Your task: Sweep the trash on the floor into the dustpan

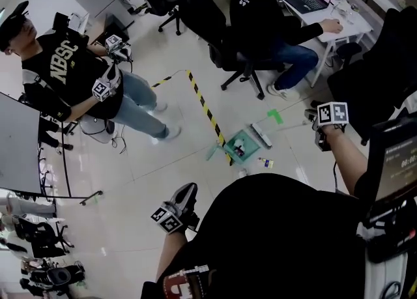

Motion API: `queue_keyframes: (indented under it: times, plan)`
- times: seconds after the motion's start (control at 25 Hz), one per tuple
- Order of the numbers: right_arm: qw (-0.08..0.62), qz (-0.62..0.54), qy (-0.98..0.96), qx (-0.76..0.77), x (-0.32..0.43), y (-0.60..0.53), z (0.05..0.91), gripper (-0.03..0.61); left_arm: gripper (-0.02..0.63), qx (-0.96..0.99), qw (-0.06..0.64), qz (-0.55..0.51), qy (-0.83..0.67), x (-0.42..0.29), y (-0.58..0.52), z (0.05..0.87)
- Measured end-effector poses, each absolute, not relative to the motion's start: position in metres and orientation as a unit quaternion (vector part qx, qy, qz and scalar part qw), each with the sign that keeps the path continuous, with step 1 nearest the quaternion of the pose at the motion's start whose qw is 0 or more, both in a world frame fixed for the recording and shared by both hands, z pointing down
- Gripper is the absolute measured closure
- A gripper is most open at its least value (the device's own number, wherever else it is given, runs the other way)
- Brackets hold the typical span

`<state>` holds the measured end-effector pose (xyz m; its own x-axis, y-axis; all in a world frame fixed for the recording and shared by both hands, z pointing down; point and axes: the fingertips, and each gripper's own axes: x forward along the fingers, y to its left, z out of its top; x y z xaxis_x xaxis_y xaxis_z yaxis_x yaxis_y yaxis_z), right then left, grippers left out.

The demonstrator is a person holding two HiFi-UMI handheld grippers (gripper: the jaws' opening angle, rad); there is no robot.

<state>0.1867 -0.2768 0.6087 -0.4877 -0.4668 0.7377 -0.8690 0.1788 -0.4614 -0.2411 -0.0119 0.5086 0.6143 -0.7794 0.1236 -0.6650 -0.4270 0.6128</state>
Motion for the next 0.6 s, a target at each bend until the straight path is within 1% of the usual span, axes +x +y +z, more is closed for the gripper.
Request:
queue_keyframes:
  times: [0.2, 0.36, 0.48, 0.6]
  plan:
    - [0.272, 0.429, -0.759, 0.407, 0.194, -0.273, 0.63, 0.535, 0.618, 0.83, 0.329, -0.077, -0.444, -0.193, -0.009, 0.498]
    - [0.266, 0.441, -0.767, 0.382, 0.207, -0.268, 0.648, 0.535, 0.618, 0.827, 0.333, -0.074, -0.448, -0.163, 0.005, 0.499]
    - [0.252, 0.459, -0.758, 0.387, 0.212, -0.244, 0.658, 0.535, 0.618, 0.829, 0.331, -0.072, -0.445, -0.165, 0.029, 0.501]
    - [0.249, 0.45, -0.759, 0.4, 0.207, -0.218, 0.65, 0.535, 0.618, 0.831, 0.324, -0.094, -0.443, -0.19, 0.047, 0.507]
